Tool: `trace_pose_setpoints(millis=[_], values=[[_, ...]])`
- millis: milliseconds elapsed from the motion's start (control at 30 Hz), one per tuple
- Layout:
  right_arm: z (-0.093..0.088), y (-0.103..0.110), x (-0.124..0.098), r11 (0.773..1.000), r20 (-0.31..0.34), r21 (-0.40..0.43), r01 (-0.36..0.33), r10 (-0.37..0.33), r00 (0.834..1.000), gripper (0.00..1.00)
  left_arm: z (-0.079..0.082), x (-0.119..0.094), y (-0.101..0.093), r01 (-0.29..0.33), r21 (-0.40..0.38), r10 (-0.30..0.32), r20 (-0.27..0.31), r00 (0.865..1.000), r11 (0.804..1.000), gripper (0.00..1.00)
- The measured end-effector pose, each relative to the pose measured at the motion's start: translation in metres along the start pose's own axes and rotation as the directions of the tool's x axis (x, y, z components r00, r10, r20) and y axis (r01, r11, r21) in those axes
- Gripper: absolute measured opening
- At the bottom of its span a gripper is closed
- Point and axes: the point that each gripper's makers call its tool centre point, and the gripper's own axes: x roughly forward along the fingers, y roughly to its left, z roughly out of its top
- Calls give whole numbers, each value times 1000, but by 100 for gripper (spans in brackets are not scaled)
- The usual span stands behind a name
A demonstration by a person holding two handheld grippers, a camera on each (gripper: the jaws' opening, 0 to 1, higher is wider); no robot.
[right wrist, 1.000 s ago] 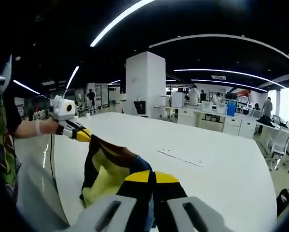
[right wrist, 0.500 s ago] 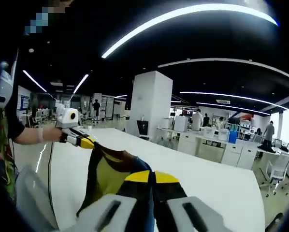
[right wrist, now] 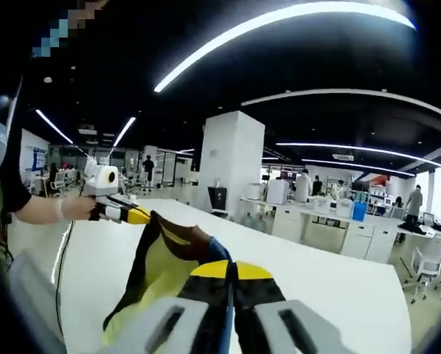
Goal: Fold the garment on the visible template until the final outline fits inside the template.
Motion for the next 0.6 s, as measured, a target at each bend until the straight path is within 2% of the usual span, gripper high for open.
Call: trace_pose_setpoints(millis=[33, 167, 267, 300, 333, 400, 433, 467, 600], values=[[-8, -6, 11, 1000, 0, 4, -11, 11, 1000, 0, -7, 7, 8, -18, -22, 18, -13, 1000, 1000, 0], [-54, -32, 44, 1000, -91, 29, 4, -2, 996, 0, -43, 40, 32, -30, -45, 26, -81, 996, 999, 0], [-84, -43, 65, 999, -140, 45, 18, -12, 990, 0, -79, 63, 46, -38, -57, 29, -156, 987, 998, 0], [-101, -48, 75, 998, -169, 64, 22, -11, 986, 0, -95, 75, 57, -50, -47, 41, -177, 983, 998, 0], [-115, -52, 86, 997, -188, 72, 22, -8, 982, 0, -110, 85, 66, -60, -59, 47, -204, 978, 996, 0], [-139, -59, 101, 996, -229, 86, 29, -8, 973, 0, -128, 96, 76, -90, -108, 62, -233, 970, 990, 0], [-143, -60, 104, 996, -235, 89, 27, -6, 972, 0, -131, 98, 76, -91, -118, 60, -240, 969, 989, 0], [-154, -54, 103, 996, -252, 85, 26, -3, 968, 0, -142, 104, 78, -90, -121, 56, -258, 965, 989, 0], [-190, -64, 117, 994, -320, 102, 25, 9, 947, 0, -177, 120, 92, -94, -126, 50, -319, 946, 988, 0]])
